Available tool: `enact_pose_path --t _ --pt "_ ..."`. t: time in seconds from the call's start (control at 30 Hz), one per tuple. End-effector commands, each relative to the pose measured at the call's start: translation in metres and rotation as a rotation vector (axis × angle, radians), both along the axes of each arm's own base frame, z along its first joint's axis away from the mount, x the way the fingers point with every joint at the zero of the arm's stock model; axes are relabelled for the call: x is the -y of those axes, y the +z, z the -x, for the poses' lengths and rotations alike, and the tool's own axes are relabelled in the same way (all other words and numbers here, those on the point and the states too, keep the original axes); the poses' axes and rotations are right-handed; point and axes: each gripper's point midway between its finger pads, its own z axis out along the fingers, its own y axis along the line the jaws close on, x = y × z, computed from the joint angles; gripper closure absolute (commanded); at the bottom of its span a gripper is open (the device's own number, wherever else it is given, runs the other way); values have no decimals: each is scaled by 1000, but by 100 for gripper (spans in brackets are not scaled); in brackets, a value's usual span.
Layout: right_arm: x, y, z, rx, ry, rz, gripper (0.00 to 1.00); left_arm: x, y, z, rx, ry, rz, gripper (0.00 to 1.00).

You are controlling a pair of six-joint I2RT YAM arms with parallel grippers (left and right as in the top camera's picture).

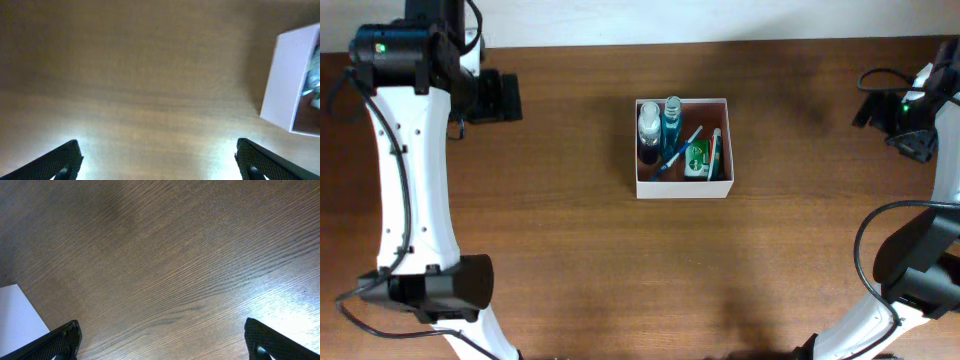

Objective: Pack container

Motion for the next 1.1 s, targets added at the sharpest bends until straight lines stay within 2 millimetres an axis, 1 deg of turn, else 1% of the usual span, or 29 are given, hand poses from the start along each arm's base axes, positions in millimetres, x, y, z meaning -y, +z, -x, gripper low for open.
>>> enact_pose_path --t 0.0,0.1,0.2,0.67,1.07 --pt "2 5 -3 12 -12 8 1 4 -9 9 -41 34 30 0" --pt "2 5 -3 12 -12 8 1 4 -22 13 -87 35 28 0" --pt "2 5 -3 12 -12 8 1 4 -28 16 -110 35 27 0" --pt "2 5 -3 12 -12 8 1 4 -30 17 -119 33 30 0" --pt "2 5 -3 12 -12 8 1 10 -49 22 -182 24 56 0"
